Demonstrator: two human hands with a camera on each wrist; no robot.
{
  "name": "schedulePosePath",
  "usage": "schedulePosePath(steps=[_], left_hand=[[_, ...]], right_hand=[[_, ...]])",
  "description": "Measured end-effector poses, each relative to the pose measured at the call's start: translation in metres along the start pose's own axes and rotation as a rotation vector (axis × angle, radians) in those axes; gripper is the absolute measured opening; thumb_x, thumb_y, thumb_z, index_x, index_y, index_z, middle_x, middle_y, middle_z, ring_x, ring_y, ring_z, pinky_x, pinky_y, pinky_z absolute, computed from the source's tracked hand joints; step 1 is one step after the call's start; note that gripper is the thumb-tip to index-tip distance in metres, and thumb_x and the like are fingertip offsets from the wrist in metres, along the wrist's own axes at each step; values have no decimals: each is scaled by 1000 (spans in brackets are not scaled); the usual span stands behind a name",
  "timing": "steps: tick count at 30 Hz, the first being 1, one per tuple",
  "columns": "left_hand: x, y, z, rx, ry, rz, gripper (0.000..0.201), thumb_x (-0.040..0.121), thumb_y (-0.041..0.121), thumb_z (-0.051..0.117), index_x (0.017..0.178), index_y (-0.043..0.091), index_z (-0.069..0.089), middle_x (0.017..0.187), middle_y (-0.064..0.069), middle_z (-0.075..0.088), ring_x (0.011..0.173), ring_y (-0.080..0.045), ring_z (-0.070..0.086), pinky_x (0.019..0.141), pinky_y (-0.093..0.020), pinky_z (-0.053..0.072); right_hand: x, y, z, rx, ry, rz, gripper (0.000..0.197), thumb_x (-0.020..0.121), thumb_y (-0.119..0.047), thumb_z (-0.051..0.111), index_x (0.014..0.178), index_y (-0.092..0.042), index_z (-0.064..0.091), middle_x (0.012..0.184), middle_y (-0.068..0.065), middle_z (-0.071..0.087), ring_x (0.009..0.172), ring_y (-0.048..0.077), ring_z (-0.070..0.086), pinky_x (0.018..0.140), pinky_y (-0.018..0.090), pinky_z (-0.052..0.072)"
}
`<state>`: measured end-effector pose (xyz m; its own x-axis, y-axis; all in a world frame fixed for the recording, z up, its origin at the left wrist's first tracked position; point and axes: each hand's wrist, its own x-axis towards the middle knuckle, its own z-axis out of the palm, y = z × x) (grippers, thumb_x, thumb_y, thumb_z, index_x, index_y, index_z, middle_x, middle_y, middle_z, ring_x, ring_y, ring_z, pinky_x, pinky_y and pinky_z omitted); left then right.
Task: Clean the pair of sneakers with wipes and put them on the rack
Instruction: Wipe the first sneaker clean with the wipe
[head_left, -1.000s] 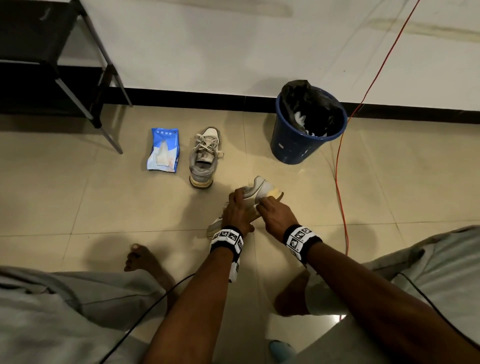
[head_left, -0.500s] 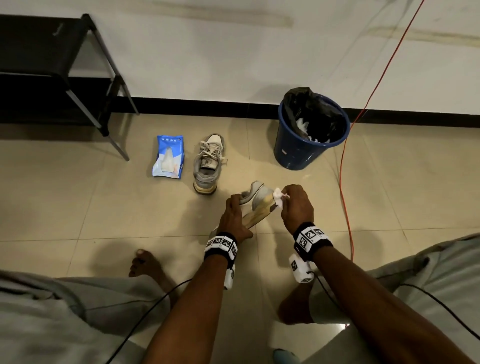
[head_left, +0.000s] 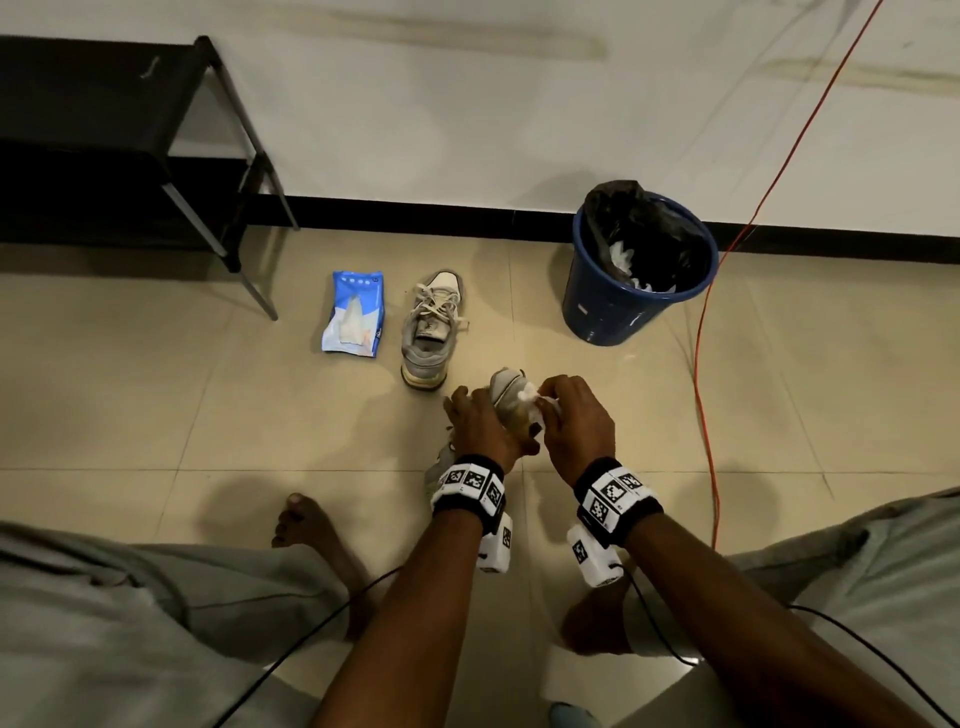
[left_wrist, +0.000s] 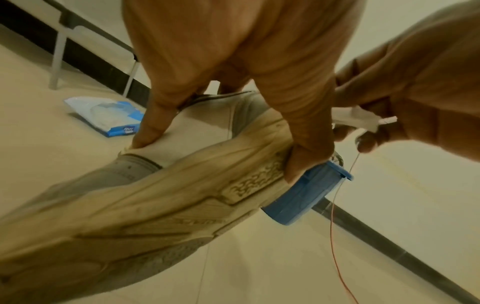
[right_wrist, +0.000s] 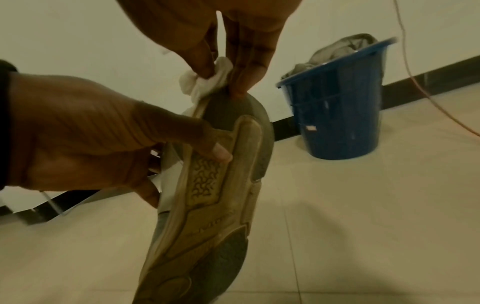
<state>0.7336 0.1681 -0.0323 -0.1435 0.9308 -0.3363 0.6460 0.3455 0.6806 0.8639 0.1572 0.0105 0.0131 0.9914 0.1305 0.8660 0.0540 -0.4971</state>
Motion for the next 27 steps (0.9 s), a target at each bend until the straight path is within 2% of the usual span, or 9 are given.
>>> schedulePosePath(steps=[3, 6, 8, 10, 14, 17, 21, 25, 27], left_hand=[[1, -7, 1, -58, 97, 133, 72, 68, 47, 73, 124, 7, 55, 133, -16, 51, 133, -39, 36, 110, -56, 31], [-1, -6, 3, 102, 10, 207, 81, 66, 48, 79, 134, 14, 50, 131, -10, 56, 133, -33, 40, 116, -53, 22], [-6, -3, 9, 74, -4, 130, 100, 47, 48, 88, 132, 13, 48, 134, -10, 50, 132, -35, 39, 113, -52, 29], [-7, -4, 18, 42, 21, 94, 109, 40, 47, 91, 133, 13, 45, 139, -10, 44, 135, -37, 35, 113, -51, 31], [-13, -2, 25, 29, -16, 105, 112, 52, 41, 92, 145, 16, 34, 155, -7, 29, 148, -31, 14, 119, -50, 23], [-17, -1, 32, 59, 1, 117, 112, 45, 44, 93, 139, 16, 39, 151, -7, 34, 145, -34, 23, 117, -53, 26], [-10, -4, 41, -2, 58, 107, 97, 52, 50, 81, 136, 21, 43, 143, 0, 42, 140, -29, 33, 118, -48, 23], [-13, -4, 40, 11, 65, 125, 109, 41, 44, 93, 134, 14, 44, 144, -6, 40, 141, -35, 28, 116, -53, 26], [-15, -4, 37, -18, 99, 121, 109, 40, 40, 93, 133, 14, 45, 144, -5, 41, 139, -34, 29, 114, -53, 30]], right_hand=[[-2, -23, 8, -175, -40, -165, 29, 79, -35, 69, 100, -18, 58, 95, 3, 58, 76, 21, 53, 55, 28, 44], [16, -26, 12, -279, -94, -305, 31, 73, -30, 75, 96, -12, 62, 88, 7, 60, 73, 25, 55, 54, 26, 40], [39, -13, 2, -259, -90, -149, 23, 81, -20, 66, 103, -14, 64, 95, 8, 60, 80, 29, 59, 60, 31, 48], [42, -3, 0, -183, -61, -82, 22, 87, -19, 60, 107, -18, 69, 95, 5, 61, 81, 26, 60, 65, 28, 45], [29, -3, 9, -172, -227, -330, 20, 86, -23, 66, 103, -17, 74, 88, 4, 60, 76, 24, 58, 62, 26, 41], [49, 3, 3, -176, -130, -118, 18, 88, -16, 61, 101, -13, 74, 90, 6, 63, 80, 25, 60, 67, 29, 46], [22, -4, 6, -146, -244, -349, 18, 83, -23, 63, 94, -14, 73, 86, 6, 63, 79, 25, 58, 63, 32, 48], [41, 17, -3, -79, -38, -83, 12, 80, -11, 67, 87, -9, 76, 78, 9, 64, 72, 30, 60, 63, 34, 49], [30, 13, -4, -52, -41, -102, 11, 81, -11, 66, 84, -8, 76, 76, 9, 64, 68, 29, 59, 61, 32, 48]])
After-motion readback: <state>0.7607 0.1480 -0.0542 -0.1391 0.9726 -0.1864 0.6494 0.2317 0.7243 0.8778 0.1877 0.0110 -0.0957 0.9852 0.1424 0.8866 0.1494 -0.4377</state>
